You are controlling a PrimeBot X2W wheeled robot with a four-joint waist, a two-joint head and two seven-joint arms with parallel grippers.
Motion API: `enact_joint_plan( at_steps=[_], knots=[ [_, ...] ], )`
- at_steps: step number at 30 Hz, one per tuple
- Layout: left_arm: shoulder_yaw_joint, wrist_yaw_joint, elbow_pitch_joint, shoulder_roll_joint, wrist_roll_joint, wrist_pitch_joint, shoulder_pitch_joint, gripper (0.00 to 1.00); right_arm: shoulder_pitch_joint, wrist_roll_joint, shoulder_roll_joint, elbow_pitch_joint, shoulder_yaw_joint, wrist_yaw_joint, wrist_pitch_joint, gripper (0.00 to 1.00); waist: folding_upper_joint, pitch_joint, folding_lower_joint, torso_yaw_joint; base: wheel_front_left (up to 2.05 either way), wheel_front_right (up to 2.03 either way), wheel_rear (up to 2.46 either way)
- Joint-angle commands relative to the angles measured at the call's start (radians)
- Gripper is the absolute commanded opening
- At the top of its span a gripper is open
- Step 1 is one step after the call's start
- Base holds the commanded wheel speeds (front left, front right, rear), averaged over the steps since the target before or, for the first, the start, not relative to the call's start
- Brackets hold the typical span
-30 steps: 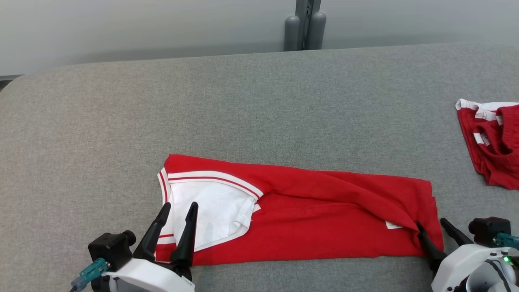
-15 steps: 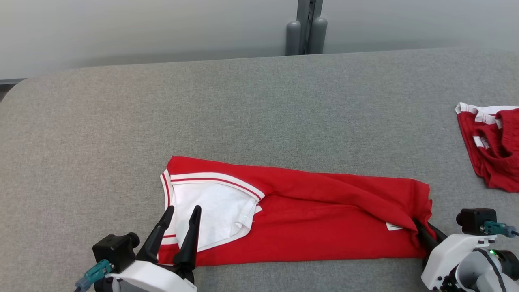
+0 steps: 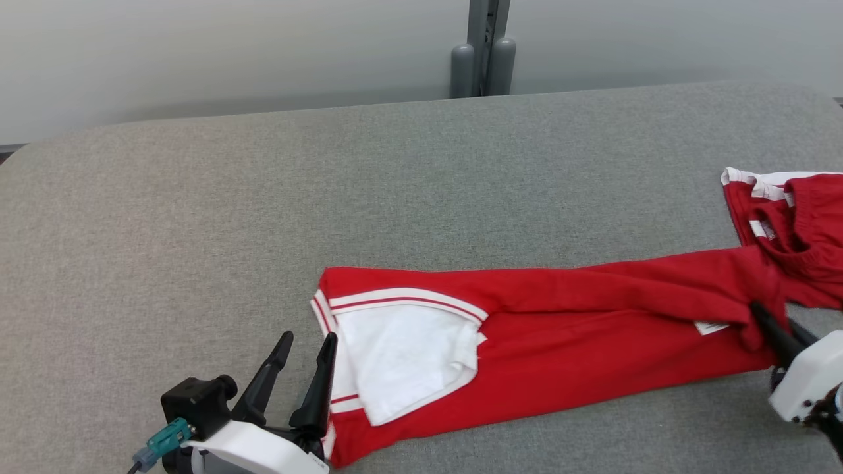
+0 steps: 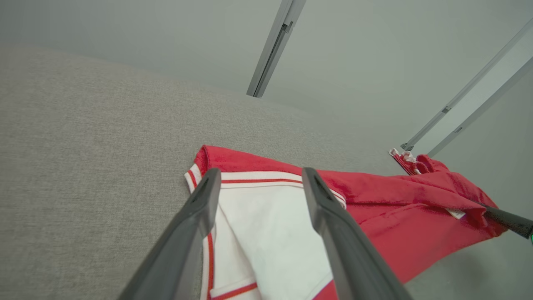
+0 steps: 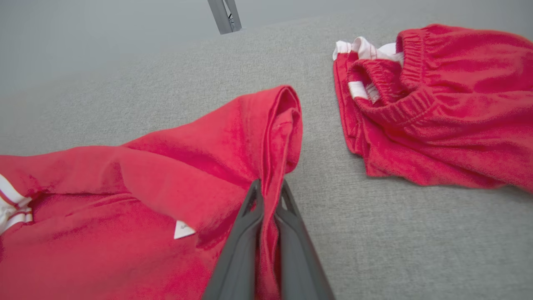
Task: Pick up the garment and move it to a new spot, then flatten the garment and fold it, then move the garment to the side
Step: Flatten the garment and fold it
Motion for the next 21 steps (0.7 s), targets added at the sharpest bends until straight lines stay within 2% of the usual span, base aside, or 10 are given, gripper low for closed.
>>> enact_joint_plan(
  at_steps=[1,4,8,12,21],
  knots=[
    [-0.001,-0.007,-0.002,0.004,0.007,-0.001,-0.015,1.00,-0.001,0.005,-0.033,-0.013,-0.021,0.000,0.006,0.00,0.0000,-0.001,0.0000,-0.008,0.00,0.00,0.00],
    [-0.003,-0.004,-0.003,0.004,0.008,0.001,-0.018,1.00,0.013,-0.002,-0.079,-0.039,-0.067,0.000,0.019,0.00,0.0000,-0.001,0.0000,-0.020,0.00,0.00,0.00],
    [-0.007,-0.005,-0.003,0.006,0.008,0.002,-0.022,1.00,0.028,-0.007,-0.103,-0.075,-0.112,0.000,0.045,0.00,0.0000,0.001,0.0000,-0.034,0.00,0.00,0.00],
    [-0.009,-0.002,-0.003,0.007,0.010,0.003,-0.026,1.00,0.038,0.005,-0.082,-0.110,-0.129,0.000,0.063,0.00,0.0000,0.003,0.0000,-0.039,0.00,0.00,0.00],
    [0.004,0.006,-0.018,0.018,0.012,-0.006,-0.039,1.00,0.075,0.057,-0.030,-0.276,-0.134,0.000,0.131,0.00,0.0000,0.001,0.0000,-0.024,0.00,0.00,0.00]
  ],
)
